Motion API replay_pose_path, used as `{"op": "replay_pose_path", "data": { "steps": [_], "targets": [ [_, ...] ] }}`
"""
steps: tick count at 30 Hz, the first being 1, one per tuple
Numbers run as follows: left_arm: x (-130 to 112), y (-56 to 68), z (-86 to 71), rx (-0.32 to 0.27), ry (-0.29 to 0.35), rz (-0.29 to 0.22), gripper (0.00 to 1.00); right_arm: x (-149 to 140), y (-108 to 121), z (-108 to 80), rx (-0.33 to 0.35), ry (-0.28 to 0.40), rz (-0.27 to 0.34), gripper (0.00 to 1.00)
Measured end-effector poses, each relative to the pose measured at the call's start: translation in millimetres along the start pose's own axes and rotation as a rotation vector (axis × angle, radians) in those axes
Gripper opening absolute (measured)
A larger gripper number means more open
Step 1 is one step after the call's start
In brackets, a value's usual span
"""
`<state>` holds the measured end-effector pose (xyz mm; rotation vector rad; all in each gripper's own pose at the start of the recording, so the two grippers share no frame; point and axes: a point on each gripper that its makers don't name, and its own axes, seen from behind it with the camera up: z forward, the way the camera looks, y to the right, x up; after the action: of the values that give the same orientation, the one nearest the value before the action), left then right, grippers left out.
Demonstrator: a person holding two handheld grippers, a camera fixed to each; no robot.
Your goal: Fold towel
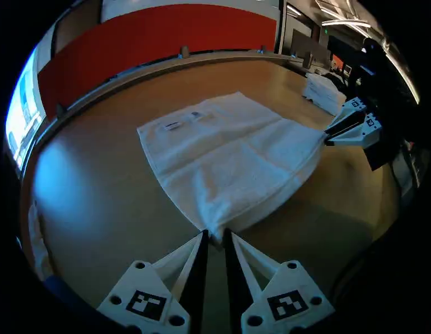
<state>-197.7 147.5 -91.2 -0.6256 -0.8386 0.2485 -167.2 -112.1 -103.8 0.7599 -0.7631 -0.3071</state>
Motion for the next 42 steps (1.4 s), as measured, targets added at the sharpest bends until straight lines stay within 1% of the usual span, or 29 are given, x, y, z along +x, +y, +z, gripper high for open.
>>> {"op": "replay_pose_path", "data": {
  "steps": [7,15,23,26,35,42],
  "targets": [
    [10.0,3.9,-16.8,-0.002,0.006,-0.021,0.2,15.8,-1.4,-17.4,-0.001,0.018,-0.013,0.19],
    [19.4,9.9,-38.2,-0.011,0.007,-0.034,0.2,35.4,-6.1,-42.2,0.011,0.039,-0.02,0.18],
    [24.4,16.7,-57.7,-0.016,-0.006,-0.042,0.2,43.9,-12.0,-62.2,0.032,0.019,-0.032,0.19],
    [25.5,18.9,-63.3,-0.019,-0.011,-0.041,0.2,45.2,-13.7,-66.4,0.038,0.009,-0.042,0.18],
    [32.5,21.9,-78.3,-0.023,-0.013,-0.038,0.2,48.1,-17.4,-75.0,0.054,-0.006,-0.042,0.19],
    [39.3,24.3,-87.4,-0.034,-0.012,-0.035,0.2,53.3,-18.2,-82.7,0.059,-0.009,-0.052,0.18]
  ]
}}
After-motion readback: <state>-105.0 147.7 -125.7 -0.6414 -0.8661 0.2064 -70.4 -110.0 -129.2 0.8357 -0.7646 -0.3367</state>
